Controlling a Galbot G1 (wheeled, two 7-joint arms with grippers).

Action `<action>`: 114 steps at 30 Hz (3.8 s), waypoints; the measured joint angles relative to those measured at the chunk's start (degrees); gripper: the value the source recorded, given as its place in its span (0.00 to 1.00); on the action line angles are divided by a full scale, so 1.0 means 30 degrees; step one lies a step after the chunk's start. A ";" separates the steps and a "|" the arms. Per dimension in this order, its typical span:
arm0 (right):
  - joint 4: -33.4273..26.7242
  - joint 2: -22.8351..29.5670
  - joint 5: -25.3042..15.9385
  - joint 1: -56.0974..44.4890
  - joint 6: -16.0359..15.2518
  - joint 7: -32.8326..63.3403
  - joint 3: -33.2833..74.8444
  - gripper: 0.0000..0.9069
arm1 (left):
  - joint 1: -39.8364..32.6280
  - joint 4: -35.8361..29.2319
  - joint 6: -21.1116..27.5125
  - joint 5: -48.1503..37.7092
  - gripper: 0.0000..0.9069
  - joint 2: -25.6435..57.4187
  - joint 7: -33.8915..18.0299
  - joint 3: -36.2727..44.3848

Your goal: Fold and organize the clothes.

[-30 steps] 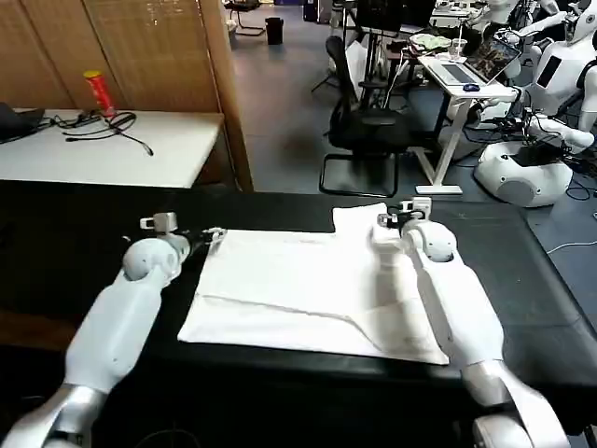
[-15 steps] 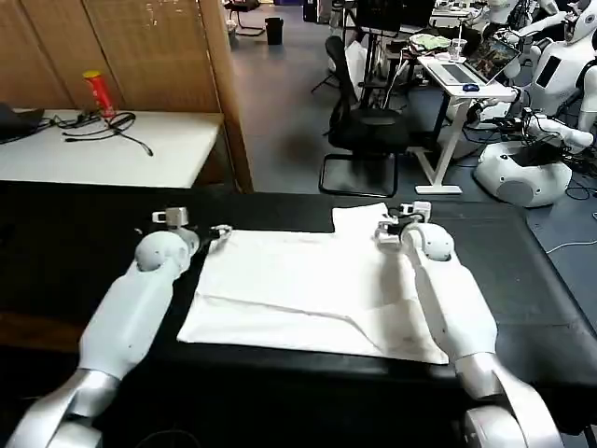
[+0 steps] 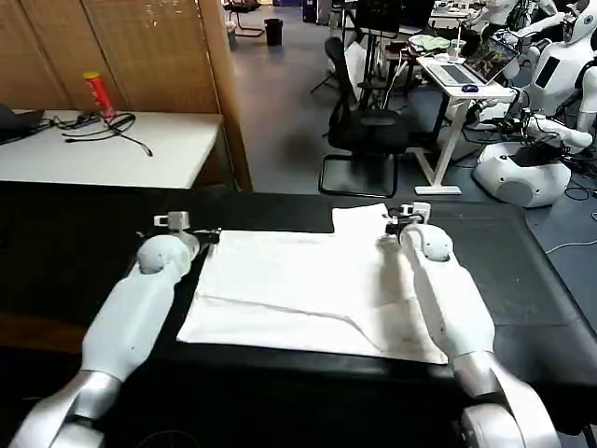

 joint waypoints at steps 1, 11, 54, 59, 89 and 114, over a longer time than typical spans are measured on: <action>0.0228 -0.0070 0.0098 -0.0086 0.0214 -0.0118 0.0016 0.00 | 0.0017 -0.0148 -0.0005 -0.0007 0.01 0.0016 -0.0026 -0.0021; 0.4087 -0.1621 0.1837 -0.1748 -0.0254 0.0450 -0.0241 0.00 | 0.0773 -0.2320 0.0224 -0.1003 0.01 0.0689 -0.0534 -0.0378; 1.7518 -0.8304 0.3059 -1.4101 -0.3381 0.1700 0.1478 0.00 | 1.1839 -1.2380 0.0896 -0.0590 0.01 0.5618 -0.0466 -0.3880; 1.7629 -0.8217 0.2795 -1.4460 -0.3382 0.1674 0.1479 0.00 | 1.2031 -1.2283 0.0872 -0.0383 0.01 0.5547 -0.0467 -0.3994; 1.8518 -0.8300 0.3387 -1.4483 -0.3383 0.1400 0.1995 0.97 | 1.4232 -1.5742 0.1139 0.1858 0.97 0.4192 -0.0918 -0.5539; 1.2207 -0.4223 0.1670 -0.9052 -0.1762 0.1773 0.0280 0.83 | 1.0120 -1.0783 0.0248 0.0668 0.96 0.1240 -0.0877 -0.4370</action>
